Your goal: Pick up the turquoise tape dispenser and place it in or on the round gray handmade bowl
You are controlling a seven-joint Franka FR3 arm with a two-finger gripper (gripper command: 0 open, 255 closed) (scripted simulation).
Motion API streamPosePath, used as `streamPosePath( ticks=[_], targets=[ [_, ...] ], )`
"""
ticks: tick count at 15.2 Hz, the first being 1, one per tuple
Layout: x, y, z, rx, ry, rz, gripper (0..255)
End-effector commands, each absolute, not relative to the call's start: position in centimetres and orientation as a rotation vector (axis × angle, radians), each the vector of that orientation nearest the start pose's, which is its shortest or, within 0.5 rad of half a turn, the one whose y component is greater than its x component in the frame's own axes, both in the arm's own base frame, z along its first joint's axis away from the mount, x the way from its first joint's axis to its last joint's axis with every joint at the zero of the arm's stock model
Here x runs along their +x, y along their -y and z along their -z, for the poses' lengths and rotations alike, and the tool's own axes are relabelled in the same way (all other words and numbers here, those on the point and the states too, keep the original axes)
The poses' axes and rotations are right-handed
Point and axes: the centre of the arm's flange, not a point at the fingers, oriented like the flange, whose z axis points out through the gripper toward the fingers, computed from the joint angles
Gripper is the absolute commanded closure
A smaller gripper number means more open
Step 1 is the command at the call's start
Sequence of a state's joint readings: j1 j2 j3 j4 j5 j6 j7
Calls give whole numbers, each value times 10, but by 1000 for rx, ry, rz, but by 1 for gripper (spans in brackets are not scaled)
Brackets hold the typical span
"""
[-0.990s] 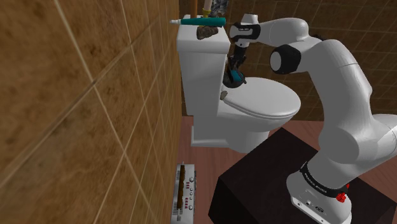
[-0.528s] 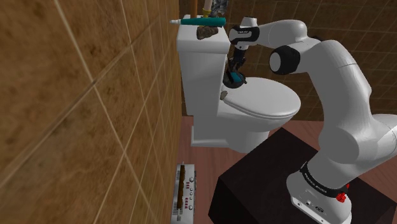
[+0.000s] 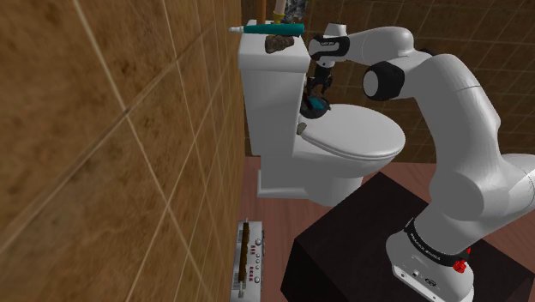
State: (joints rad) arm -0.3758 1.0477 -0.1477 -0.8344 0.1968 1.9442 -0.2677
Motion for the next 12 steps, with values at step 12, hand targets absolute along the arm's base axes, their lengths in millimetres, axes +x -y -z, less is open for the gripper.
streamPosePath(
  ticks=[12],
  targets=[
    [720, 343, -333, -3086, -378, 135, 0]
  ],
)
